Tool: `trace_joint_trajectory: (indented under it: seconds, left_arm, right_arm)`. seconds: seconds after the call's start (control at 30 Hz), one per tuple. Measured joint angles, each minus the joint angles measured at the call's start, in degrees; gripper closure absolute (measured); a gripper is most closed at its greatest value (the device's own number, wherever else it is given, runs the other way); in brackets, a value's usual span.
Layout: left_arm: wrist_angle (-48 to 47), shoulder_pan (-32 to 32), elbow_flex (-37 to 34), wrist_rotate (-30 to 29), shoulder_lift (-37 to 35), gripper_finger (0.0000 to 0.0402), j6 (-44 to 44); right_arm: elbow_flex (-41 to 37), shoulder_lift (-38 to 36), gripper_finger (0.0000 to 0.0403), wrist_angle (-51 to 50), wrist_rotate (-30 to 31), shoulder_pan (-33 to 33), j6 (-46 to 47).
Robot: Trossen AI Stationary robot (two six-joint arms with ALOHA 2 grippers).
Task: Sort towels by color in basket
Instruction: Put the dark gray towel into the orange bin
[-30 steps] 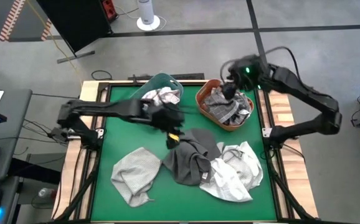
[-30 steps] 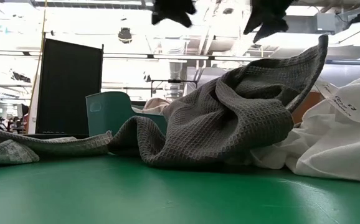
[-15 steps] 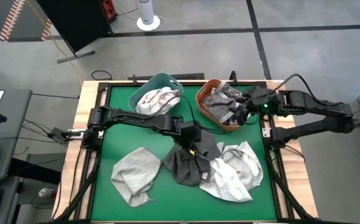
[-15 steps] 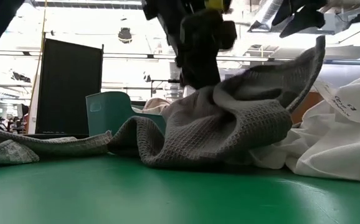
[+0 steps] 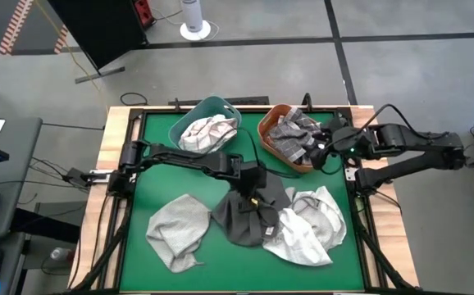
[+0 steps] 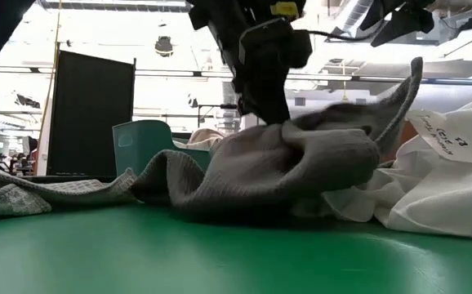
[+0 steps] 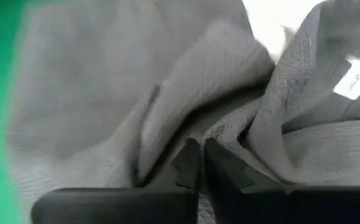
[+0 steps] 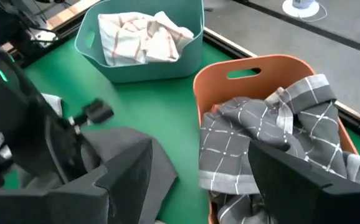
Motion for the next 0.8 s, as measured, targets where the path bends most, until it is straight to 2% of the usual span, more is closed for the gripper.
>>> trace_joint_trajectory:
  seconds: [0.17,0.27,0.53,0.63,0.8]
  left_arm:
    - [0.0,1.8,0.0,-1.9,-4.4,0.0399,-1.0]
    - [1.3,3.0,0.0,-3.0,-9.5,0.04,-1.3]
    - [9.4,5.7,0.0,-7.4,-20.7,0.0401,-0.9]
    - [14.2,6.5,0.0,-7.6,-22.1,0.0401,-0.8]
    - [18.6,7.2,0.0,-6.0,-21.8,0.0401,-1.0]
  right_arm:
    - [0.0,-1.1,0.0108,-2.1,0.0,0.1,1.5]
    - [0.0,-1.8,0.0108,-3.1,-0.1,0.1,1.7]
    - [0.0,-0.8,0.0108,-2.3,-1.7,4.0,-1.9]
    - [0.0,0.7,0.0108,2.9,-1.8,5.4,-5.0]
    - [0.0,4.0,0.0108,15.6,-2.1,5.8,-15.3]
